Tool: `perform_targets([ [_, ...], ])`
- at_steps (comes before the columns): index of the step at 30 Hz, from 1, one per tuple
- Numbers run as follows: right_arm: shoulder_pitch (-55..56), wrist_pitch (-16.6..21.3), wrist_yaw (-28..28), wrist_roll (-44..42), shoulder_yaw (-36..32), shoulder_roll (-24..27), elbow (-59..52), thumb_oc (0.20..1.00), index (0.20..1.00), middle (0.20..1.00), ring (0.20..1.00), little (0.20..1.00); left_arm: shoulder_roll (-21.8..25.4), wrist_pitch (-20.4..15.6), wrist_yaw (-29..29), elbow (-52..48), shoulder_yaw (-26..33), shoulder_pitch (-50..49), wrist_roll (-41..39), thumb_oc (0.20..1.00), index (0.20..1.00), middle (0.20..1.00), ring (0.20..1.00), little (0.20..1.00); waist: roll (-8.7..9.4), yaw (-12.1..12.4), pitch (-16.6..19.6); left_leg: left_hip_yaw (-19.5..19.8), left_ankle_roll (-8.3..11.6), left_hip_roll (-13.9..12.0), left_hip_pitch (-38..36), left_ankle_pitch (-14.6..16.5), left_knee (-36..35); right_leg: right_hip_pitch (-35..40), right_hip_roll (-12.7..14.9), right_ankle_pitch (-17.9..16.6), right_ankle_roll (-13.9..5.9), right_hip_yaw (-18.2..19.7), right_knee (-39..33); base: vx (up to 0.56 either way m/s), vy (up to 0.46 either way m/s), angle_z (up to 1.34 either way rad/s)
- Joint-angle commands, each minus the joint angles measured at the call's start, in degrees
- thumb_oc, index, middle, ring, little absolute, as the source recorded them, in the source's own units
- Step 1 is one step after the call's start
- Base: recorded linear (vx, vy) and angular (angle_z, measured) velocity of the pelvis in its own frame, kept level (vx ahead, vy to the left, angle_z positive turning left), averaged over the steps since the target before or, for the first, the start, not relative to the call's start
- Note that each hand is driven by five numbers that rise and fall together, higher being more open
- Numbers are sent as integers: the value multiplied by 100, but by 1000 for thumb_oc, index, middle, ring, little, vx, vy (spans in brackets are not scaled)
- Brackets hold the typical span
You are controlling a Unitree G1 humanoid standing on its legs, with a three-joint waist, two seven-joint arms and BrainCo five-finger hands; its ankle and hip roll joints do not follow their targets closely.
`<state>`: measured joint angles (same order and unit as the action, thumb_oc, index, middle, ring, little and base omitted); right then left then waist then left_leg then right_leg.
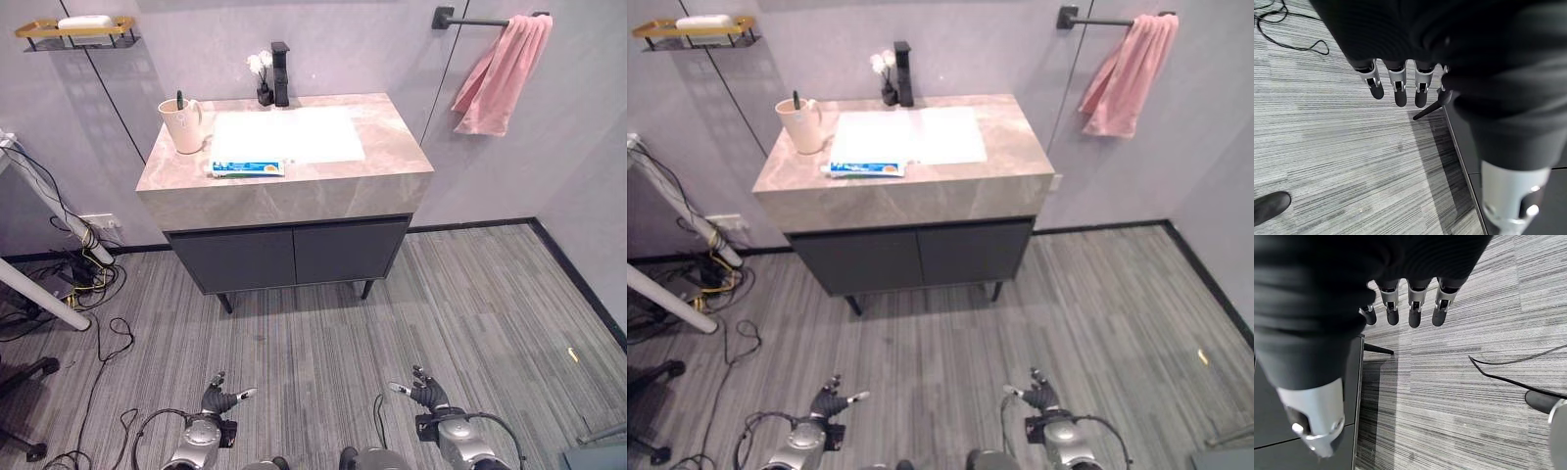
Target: Put brush and paste in cup on sink, flatten towel.
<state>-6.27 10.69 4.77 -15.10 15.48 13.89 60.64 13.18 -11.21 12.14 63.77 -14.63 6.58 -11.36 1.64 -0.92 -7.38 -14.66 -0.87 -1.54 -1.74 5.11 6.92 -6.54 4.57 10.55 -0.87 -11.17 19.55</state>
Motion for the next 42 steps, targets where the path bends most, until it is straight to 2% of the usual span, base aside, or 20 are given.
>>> perform_targets([
  [1,-92,192,25,-259,162,8,3,1000,1000,1000,1000,1000,64,-233,121,-157,-42,137,-24,1000,1000,1000,1000,1000,76,-45,150,258,48,-52,166,121,410,-51,623,-1268,-730,50,-36,9,30,1],
  [7,-31,217,-4,-323,155,-53,51,1000,1000,1000,1000,1000,19,-249,104,-45,-10,75,-56,1000,1000,1000,1000,1000,48,-53,157,210,10,12,1,65,223,-20,605,-1420,-750,107,-115,5,19,0],
  [18,89,201,-48,-400,150,-84,302,1000,1000,1000,1000,1000,-108,-262,41,70,-129,-55,22,1000,1000,1000,1000,1000,-3,-41,340,74,-27,155,-278,-92,-346,234,512,-1527,-743,191,-841,22,36,-6],
  [26,35,128,24,-225,210,-81,404,1000,1000,1000,1000,1000,-105,-218,43,101,-259,-104,286,1000,1000,1000,1000,1000,-28,23,391,22,-86,344,-368,-288,-808,349,602,-1856,-861,296,-1244,5,83,-3],
  [29,3,122,34,-273,185,-97,437,1000,1000,1000,1000,1000,-76,-217,52,121,-283,-78,311,1000,1000,1000,1000,1000,-49,26,367,62,-129,395,-391,-327,-925,262,653,-1852,-886,301,-1087,-5,104,-2],
  [32,-9,118,51,-247,204,-90,364,1000,1000,1000,1000,1000,0,-195,43,-28,-313,-63,365,1000,1000,1000,1000,1000,-62,20,251,147,-197,434,-431,-341,-978,51,698,-1834,-885,305,-518,-23,117,4],
  [36,9,105,63,-204,242,-123,336,1000,1000,1000,1000,1000,40,-143,70,12,-257,-85,402,1000,1000,1000,1000,1000,-64,13,96,146,-296,494,-681,-343,-1137,-331,846,-2368,-975,307,445,8,126,-2],
  [38,40,106,76,-205,223,-121,277,1000,1000,1000,1000,1000,44,-129,59,26,-235,-106,353,1000,1000,1000,1000,1000,-105,-3,29,125,-320,469,-757,-334,-1192,-558,900,-2401,-981,114,845,46,102,-5],
  [40,66,100,75,-207,223,-119,270,1000,1000,1000,1000,1000,28,-121,36,46,-234,-124,355,1000,1000,1000,1000,1000,-95,-26,38,153,-311,472,-771,-316,-1192,-600,878,-2365,-983,97,821,69,24,7],
  [42,89,115,77,-260,234,-129,270,1000,1000,1000,1000,1000,13,-119,9,177,-224,-126,379,1000,1000,1000,1000,1000,-56,-98,62,194,-283,491,-751,-301,-1192,-688,591,-2235,-920,279,447,132,-35,2],
])
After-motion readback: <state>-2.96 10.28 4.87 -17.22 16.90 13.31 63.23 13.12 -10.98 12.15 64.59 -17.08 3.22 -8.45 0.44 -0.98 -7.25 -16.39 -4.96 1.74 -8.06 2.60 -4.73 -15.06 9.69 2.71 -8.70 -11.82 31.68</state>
